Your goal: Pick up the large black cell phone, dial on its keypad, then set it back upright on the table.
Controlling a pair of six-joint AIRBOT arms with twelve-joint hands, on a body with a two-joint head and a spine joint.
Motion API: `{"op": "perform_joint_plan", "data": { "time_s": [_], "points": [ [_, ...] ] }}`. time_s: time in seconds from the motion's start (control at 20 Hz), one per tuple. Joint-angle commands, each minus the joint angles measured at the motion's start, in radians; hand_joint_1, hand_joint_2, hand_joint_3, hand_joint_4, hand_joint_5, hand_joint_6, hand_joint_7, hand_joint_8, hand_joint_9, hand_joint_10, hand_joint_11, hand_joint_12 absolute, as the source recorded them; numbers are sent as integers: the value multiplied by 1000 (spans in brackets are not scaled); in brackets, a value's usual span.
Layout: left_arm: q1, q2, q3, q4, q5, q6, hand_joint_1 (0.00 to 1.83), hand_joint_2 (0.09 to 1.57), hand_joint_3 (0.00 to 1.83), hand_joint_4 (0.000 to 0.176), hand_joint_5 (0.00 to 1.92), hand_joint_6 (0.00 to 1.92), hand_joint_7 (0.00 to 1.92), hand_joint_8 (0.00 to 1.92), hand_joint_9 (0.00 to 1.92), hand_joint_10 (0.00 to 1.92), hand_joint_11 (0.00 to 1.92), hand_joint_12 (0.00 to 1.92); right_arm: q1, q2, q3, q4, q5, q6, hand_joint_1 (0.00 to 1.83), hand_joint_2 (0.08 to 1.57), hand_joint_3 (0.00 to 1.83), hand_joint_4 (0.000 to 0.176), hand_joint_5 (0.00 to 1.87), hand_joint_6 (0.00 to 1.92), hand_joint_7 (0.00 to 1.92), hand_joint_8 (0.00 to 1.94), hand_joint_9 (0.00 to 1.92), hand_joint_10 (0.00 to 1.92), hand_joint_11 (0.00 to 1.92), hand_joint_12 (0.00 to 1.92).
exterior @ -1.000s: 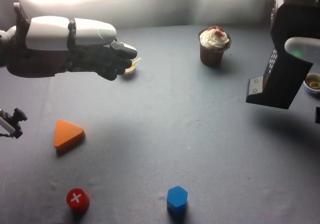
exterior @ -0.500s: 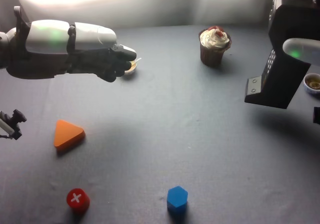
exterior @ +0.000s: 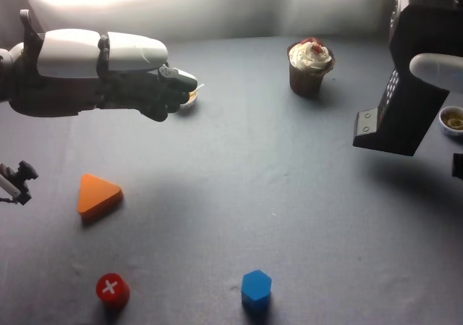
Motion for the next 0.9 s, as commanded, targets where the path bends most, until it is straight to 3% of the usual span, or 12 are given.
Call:
{"op": "perform_joint_plan", "data": {
  "time_s": [0.0,0.6,0.75,0.85],
  "points": [
    [-17,11,-4,-69,-49,-8,14,1183,2,0,252,1,310,5,272,4,0,710,3,12,10,26,146,28,1379,1107,1,0,987,834,962,989,937,1251,930,1109],
    [-5,11,-7,-69,-49,-8,13,1178,0,0,290,6,308,1,273,0,0,724,-25,9,12,20,146,46,1385,1087,0,0,1041,764,1015,884,963,1216,962,1120],
    [1,11,-11,-69,-49,-8,36,1184,1,0,283,0,286,0,249,0,0,688,-35,9,13,17,146,52,1380,1105,1,0,988,823,981,971,929,1258,910,1151],
    [4,10,-11,-69,-49,-8,16,1183,0,0,273,0,278,0,248,0,0,668,-42,7,14,17,146,55,1383,1095,0,0,1005,812,1017,896,948,1233,923,1153]
  ]
}}
